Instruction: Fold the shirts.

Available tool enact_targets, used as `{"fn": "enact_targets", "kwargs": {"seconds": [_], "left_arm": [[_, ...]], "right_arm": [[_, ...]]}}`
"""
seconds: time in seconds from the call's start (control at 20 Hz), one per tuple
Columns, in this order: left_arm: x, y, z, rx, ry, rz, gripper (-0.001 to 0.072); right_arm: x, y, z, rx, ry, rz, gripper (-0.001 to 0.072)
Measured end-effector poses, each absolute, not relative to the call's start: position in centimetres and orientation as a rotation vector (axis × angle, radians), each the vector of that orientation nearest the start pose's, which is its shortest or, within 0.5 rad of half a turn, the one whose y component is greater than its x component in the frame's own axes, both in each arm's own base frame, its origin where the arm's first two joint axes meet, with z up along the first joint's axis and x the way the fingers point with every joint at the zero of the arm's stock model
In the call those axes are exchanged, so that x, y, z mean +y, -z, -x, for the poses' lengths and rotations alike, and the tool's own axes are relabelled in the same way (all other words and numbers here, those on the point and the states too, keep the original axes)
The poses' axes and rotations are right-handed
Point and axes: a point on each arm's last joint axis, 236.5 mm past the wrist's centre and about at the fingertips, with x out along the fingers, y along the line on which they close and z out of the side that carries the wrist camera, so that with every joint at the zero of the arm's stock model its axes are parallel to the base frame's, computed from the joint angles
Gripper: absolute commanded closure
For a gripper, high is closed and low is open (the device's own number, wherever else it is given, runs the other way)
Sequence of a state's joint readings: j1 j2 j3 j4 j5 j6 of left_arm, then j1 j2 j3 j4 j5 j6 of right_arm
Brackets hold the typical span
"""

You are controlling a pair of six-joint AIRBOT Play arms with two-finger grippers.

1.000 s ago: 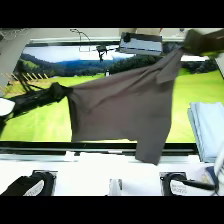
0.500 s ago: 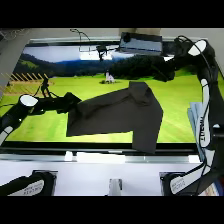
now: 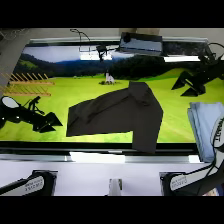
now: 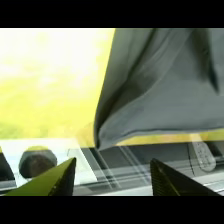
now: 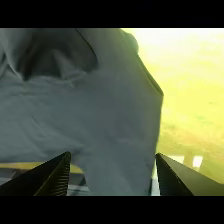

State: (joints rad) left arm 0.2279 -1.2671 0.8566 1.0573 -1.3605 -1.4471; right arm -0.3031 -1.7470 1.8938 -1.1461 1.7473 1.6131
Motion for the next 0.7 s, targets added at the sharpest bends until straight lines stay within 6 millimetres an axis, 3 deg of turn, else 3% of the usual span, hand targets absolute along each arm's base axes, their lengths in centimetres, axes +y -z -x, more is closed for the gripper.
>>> {"fn": "enact_targets", "kwargs": {"seconds": [0.3, 0.7], "left_arm": [[-7.9, 7.8, -26.2, 1.641, 0.224, 0.606, 0.0200], [-9.2, 9.7, -26.3, 1.655, 0.213, 0.590, 0.0200]], "right_arm": [[-4.1, -5.4, -41.1, 1.558, -0.116, -0.551, 0.0208], [-4.2, -5.4, -40.7, 1.569, -0.114, -0.551, 0.0210]]}}
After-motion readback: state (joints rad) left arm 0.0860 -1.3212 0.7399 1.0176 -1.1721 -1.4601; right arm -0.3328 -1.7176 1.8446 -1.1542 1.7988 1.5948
